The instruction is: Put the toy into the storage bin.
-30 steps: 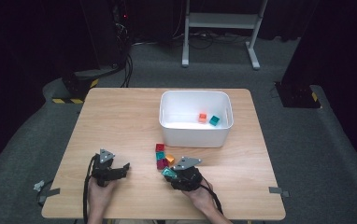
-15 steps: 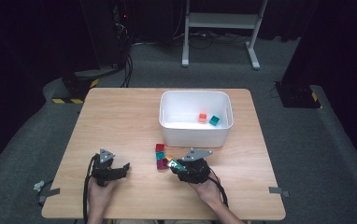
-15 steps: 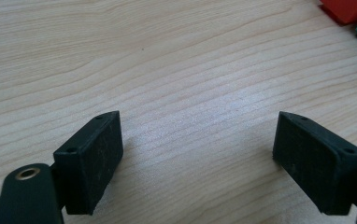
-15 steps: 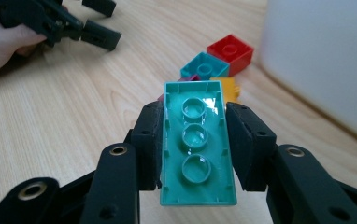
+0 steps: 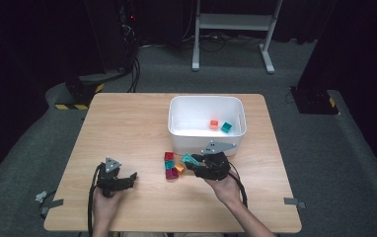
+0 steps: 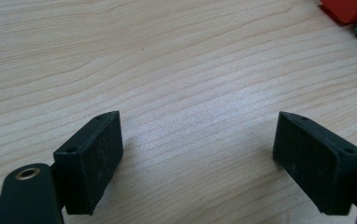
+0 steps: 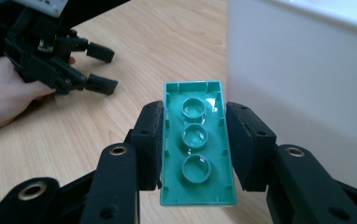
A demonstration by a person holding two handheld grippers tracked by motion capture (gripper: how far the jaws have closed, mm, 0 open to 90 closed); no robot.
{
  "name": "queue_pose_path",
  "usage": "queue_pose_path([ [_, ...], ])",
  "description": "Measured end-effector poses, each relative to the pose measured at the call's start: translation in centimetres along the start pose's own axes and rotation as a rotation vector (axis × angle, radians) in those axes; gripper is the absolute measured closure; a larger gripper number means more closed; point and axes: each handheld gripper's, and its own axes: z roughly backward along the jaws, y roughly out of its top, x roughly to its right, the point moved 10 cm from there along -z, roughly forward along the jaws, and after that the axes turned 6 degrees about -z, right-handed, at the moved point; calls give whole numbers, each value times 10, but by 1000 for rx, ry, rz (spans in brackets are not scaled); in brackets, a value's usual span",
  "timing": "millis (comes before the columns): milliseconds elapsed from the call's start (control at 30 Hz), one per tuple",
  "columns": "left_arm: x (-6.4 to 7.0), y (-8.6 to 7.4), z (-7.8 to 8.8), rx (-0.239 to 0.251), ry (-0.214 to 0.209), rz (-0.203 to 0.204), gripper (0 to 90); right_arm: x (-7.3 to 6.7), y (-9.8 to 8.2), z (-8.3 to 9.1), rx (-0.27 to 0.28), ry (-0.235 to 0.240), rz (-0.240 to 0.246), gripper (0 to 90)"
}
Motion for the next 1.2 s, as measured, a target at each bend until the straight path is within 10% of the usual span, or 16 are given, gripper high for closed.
queue_pose_path([
  [1200, 0, 0, 0, -1, 0, 1, 162, 58, 86, 61, 81, -107, -91, 587],
])
